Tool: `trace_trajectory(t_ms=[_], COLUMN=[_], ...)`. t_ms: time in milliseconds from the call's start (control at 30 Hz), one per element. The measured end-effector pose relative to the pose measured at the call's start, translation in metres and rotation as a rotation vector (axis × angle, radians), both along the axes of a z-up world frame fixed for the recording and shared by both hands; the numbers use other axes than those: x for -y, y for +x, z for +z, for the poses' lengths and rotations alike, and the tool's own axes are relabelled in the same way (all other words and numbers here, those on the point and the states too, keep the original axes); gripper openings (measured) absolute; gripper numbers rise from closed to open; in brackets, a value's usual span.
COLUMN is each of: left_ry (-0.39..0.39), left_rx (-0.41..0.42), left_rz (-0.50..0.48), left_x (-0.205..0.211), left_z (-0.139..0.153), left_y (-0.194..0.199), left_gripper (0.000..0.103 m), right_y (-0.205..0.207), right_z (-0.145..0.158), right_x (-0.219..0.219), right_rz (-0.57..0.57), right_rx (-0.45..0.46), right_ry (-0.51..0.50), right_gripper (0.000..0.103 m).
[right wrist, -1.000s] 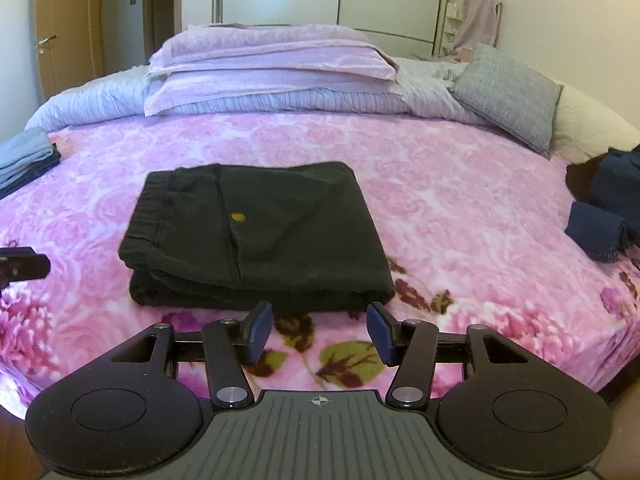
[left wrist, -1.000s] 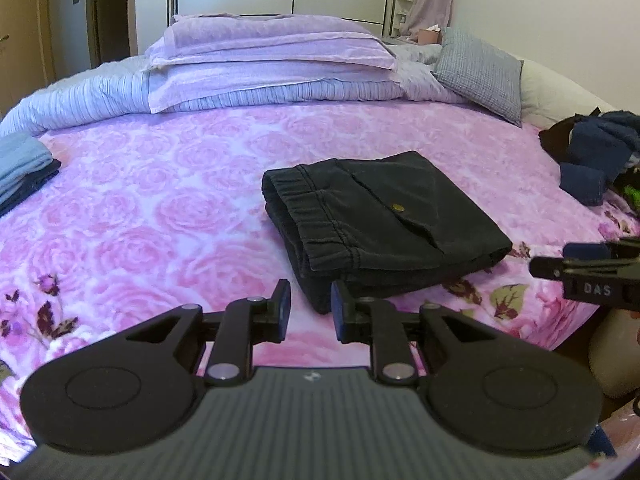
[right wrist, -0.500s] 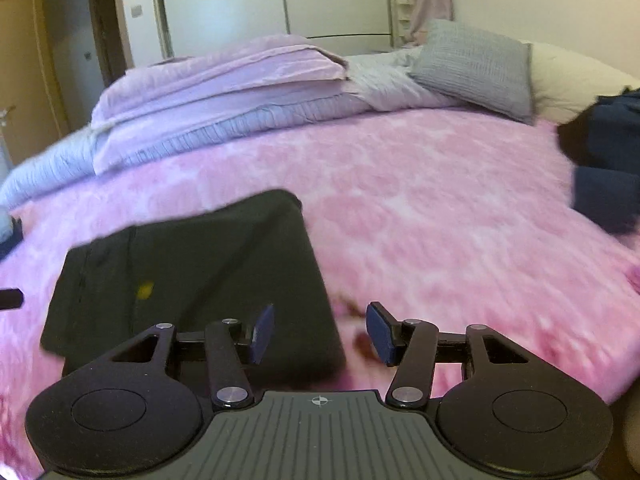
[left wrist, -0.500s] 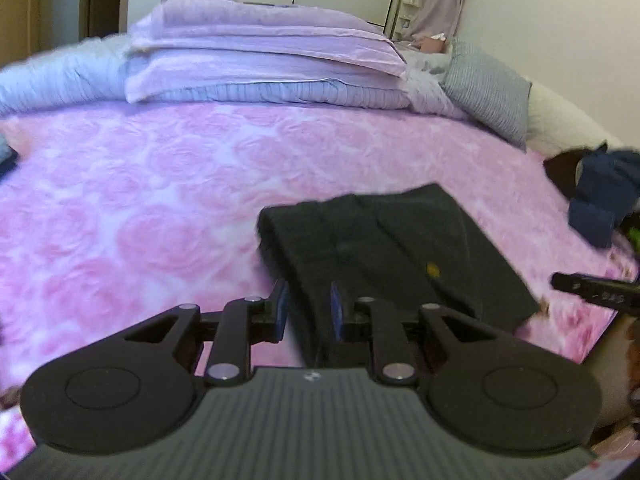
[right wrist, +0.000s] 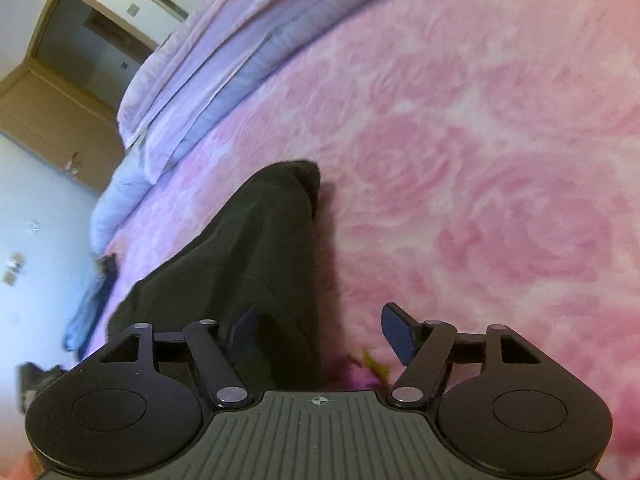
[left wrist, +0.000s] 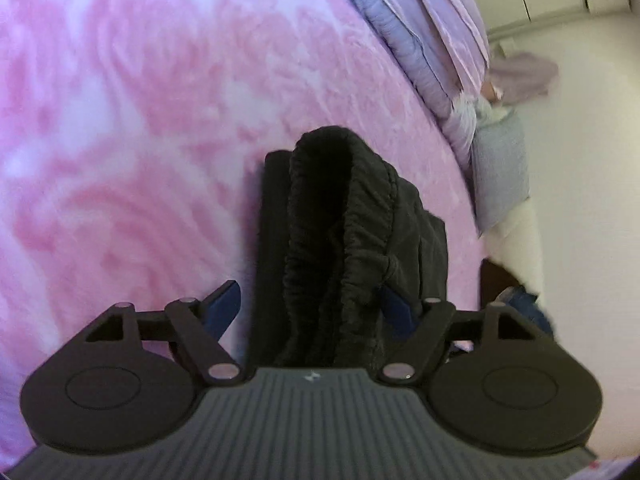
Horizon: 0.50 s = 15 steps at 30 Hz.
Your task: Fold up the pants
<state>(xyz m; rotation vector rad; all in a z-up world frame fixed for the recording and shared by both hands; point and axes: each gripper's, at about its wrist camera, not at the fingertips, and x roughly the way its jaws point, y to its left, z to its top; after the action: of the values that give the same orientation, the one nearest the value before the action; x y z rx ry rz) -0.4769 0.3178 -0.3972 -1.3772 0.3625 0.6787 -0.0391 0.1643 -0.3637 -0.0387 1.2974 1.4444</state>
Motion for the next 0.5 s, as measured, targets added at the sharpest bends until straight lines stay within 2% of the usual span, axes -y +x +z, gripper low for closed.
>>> trace_trajectory(t_ms=[133, 267, 333, 433, 500], left_ry=[-0.014, -0.017, -0.014, 0.002, 0.003], left_rx=[0.044, 0.024, -0.006, -0.038, -0.067], left_rz=[0.006, -0.014, -0.027, -0.032, -0.013], left_x=[-0.005, -0.016, -0.022, -0.022, -0.017], left_z=[-0.016, -0.013, -0.012, -0.009, -0.005], left_y=[0.010, 0.025, 0.037, 0.045, 0.047], left_gripper=[0.078, 0.080, 0.080, 0.078, 0.062], right_y=[0.014, 0.023, 0.019, -0.001, -0.013], right_z=[-0.020, -0.033, -0.034, -0.038, -0.038], right_x=[-0.019, -0.031, -0.038, -0.048, -0.051], right_rz=[0.047, 0.055, 0.072, 0.161, 0.162], right_rx=[-0.160, -0.285, -0.292, -0.308, -0.264], right_ry=[-0.040, -0.029, -0.034, -0.048, -0.055], right_gripper=[0.068, 0.068, 0.067, 0.054, 0.048])
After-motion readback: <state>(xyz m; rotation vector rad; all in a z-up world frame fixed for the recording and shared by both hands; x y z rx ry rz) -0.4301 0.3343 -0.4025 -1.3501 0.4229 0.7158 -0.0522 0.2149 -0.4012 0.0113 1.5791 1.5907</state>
